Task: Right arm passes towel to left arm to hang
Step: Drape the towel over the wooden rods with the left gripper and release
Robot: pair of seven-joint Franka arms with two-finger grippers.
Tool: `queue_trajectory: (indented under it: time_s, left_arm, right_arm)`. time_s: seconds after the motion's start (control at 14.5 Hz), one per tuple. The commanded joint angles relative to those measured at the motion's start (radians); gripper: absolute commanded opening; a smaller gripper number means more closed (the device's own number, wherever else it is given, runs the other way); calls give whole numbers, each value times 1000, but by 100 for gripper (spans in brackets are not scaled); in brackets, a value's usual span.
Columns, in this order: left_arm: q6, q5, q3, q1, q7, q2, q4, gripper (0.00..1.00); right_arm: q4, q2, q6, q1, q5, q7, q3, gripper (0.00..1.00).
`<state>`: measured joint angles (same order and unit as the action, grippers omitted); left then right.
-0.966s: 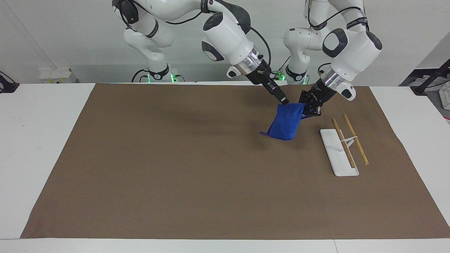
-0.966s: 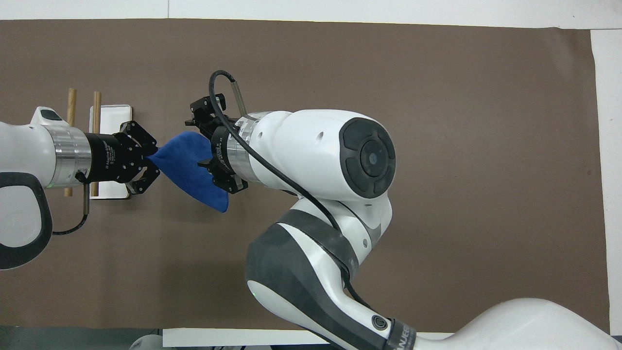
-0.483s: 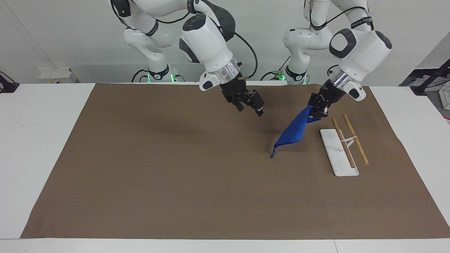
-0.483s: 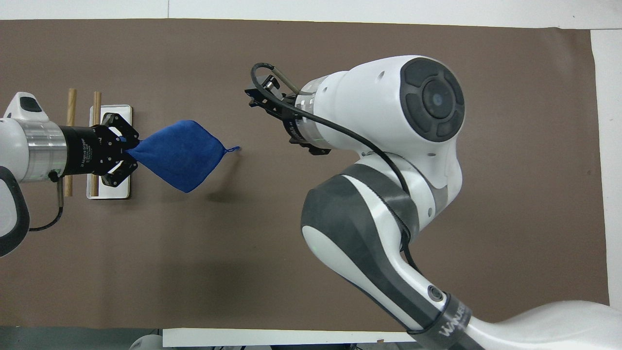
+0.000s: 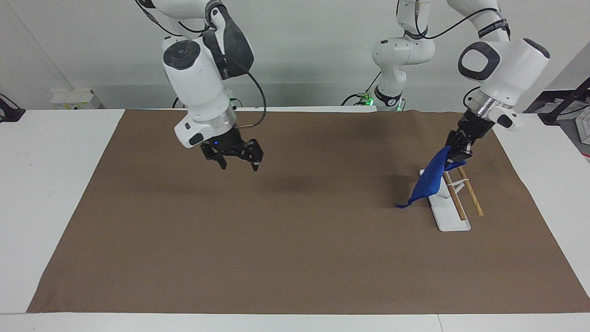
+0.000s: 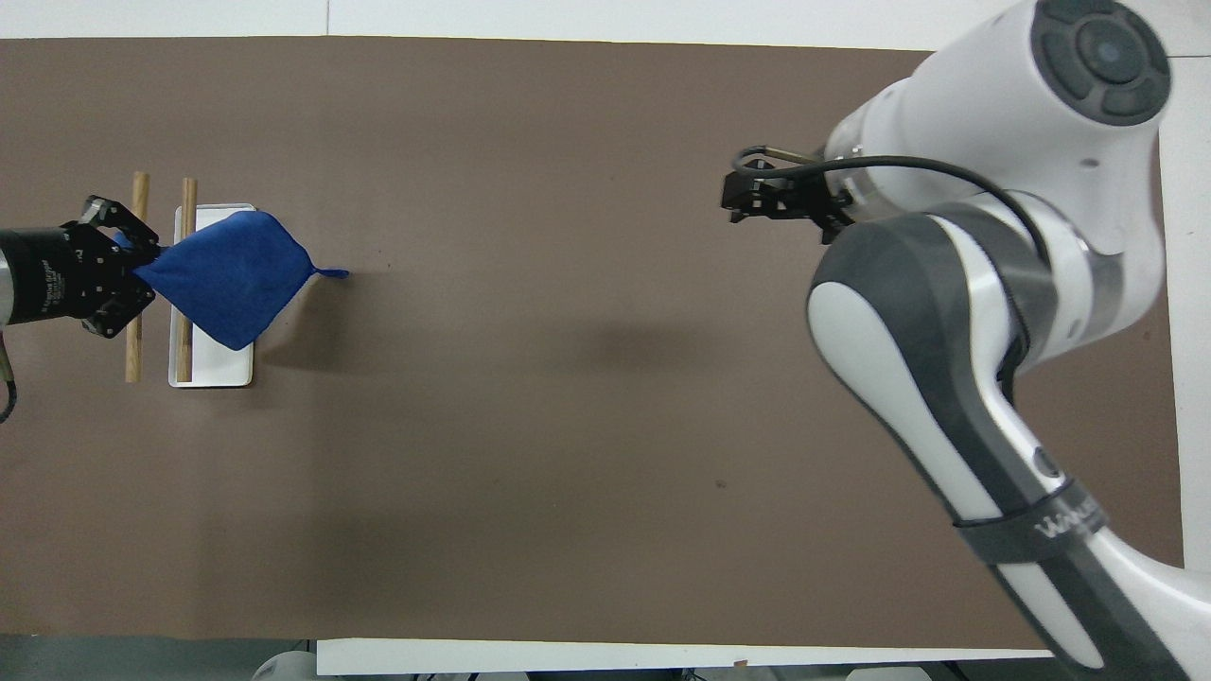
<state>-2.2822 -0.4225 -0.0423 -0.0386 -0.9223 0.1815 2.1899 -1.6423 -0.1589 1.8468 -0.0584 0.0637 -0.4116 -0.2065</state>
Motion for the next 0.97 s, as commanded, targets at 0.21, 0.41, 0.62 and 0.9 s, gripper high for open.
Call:
queue_trajectory:
  time_s: [0.21, 0.41, 0.62, 0.9]
  left_arm:
    - [-80, 16, -8, -104, 258, -33, -22, 0]
    - [-89, 45, -7, -113, 257, -60, -68, 0]
    - [-100, 116, -7, -144, 257, -65, -78, 0]
    - [-150, 119, -7, -176, 255, -86, -68, 0]
  right_arm:
    - [-39, 120, -178, -14, -82, 147, 225, 99]
    - [-28, 163, -268, -9, -82, 316, 314, 99]
    - [-16, 167, -305, -1, -82, 494, 363, 99]
    - [6, 167, -320, 0, -82, 559, 381, 99]
